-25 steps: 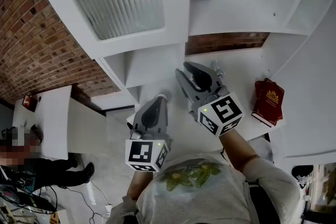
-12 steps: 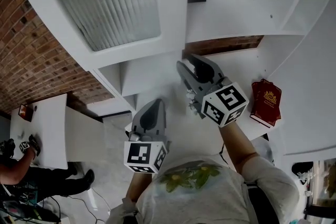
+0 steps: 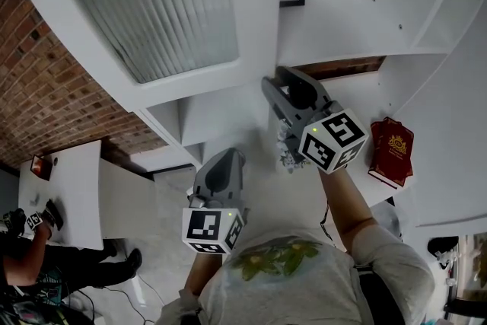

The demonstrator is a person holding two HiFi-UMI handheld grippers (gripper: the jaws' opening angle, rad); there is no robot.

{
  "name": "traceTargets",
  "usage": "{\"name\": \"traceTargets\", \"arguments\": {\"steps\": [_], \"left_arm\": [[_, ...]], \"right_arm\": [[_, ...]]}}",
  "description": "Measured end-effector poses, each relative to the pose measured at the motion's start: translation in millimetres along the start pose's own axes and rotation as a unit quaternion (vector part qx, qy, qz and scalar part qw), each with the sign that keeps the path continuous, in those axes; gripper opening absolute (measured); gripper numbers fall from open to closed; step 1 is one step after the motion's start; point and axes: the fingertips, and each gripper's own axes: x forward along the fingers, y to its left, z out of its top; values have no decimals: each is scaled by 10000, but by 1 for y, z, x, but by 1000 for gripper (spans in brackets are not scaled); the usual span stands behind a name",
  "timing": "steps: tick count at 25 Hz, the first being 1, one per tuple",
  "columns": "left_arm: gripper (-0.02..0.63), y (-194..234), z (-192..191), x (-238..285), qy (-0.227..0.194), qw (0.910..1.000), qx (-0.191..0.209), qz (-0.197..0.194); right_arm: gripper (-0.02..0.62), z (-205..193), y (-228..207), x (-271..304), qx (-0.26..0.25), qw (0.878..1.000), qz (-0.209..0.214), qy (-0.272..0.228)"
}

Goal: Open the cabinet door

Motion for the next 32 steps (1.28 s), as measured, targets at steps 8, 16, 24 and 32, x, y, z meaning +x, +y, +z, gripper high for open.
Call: {"name": "traceTargets", "arguments": {"steps": [8,16,24,32], "left_arm": [[9,7,-3,6,71,10000,-13,15],[9,9,-4,9,88,10000,-27,25],[9,11,-3,6,101,9999,-57,74],[9,10,-3,6,53,9999,-22,94]], "right_arm": [[129,-1,-1,5,168,9998,80,-69],[129,-1,2,7,208,9995,236,-95],[130,-2,1,5,249,9993,246,-148],[127,0,7,-4,104,9996,179,-176]]}}
